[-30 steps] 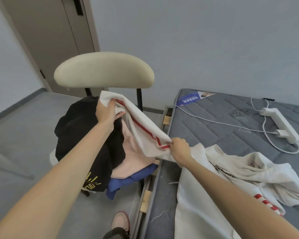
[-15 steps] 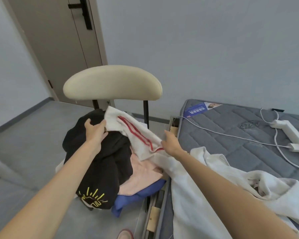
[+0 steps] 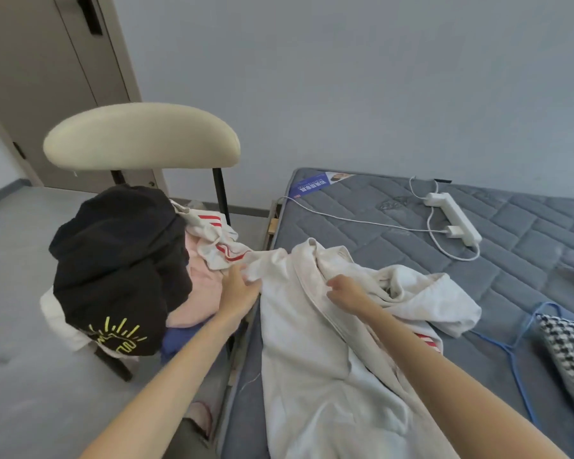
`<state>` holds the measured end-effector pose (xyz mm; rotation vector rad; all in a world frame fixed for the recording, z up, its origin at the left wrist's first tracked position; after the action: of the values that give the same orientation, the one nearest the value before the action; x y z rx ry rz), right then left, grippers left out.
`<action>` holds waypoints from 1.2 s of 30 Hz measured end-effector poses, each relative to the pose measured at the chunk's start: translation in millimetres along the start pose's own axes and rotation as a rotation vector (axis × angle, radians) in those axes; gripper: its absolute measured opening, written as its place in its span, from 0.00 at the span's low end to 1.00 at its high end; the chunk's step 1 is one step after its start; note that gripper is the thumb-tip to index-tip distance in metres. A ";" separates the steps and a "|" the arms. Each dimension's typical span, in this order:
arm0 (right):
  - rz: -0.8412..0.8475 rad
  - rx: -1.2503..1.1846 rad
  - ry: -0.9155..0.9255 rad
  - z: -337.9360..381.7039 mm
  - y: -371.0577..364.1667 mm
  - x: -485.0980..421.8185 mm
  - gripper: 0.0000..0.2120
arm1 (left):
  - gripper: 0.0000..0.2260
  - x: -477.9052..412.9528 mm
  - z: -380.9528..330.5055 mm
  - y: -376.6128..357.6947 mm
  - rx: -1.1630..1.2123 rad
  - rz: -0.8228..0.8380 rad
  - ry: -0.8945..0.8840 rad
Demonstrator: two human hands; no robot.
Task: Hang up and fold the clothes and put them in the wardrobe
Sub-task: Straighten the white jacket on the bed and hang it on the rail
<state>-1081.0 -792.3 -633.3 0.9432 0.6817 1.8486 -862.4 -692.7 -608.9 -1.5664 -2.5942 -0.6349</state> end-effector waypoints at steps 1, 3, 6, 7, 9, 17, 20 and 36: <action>0.016 0.019 -0.037 -18.7 0.2 9.8 0.17 | 0.22 10.9 11.8 -21.2 -0.105 0.062 0.009; 0.049 0.062 -0.079 -51.2 -1.9 30.3 0.16 | 0.24 34.1 35.6 -58.0 -0.298 0.172 0.031; 0.043 0.140 -0.078 -86.0 -6.6 58.4 0.17 | 0.30 65.2 67.9 -92.2 -0.568 0.285 0.067; 0.019 0.150 -0.072 -93.6 -8.3 66.4 0.16 | 0.31 74.9 76.5 -100.2 -0.641 0.326 0.062; 0.005 0.171 -0.081 -104.3 -15.7 81.3 0.16 | 0.35 96.4 93.2 -112.6 -0.741 0.443 0.047; 0.003 0.165 -0.195 -131.8 -42.5 112.5 0.18 | 0.45 147.0 121.3 -117.9 -0.987 0.436 -0.113; -0.102 0.003 -0.156 -128.5 -38.6 120.8 0.13 | 0.25 151.7 125.6 -110.3 -1.081 0.393 -0.160; 0.008 -0.230 -0.149 -39.9 -35.1 158.0 0.09 | 0.05 137.7 64.6 26.5 -0.420 0.324 -0.452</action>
<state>-1141.9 -637.0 -631.8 0.9215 0.3665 1.7980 -895.9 -542.9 -625.7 -2.4517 -2.4929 -0.9285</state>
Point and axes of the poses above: each hand's wrist, its own x-axis away from the middle knuckle, its own y-axis out of the back of the hand, z = x × y, the point moved 6 cm from there along -x, towards the middle knuckle, and after that the axes turned 1 degree about x, right-handed, at the moved point
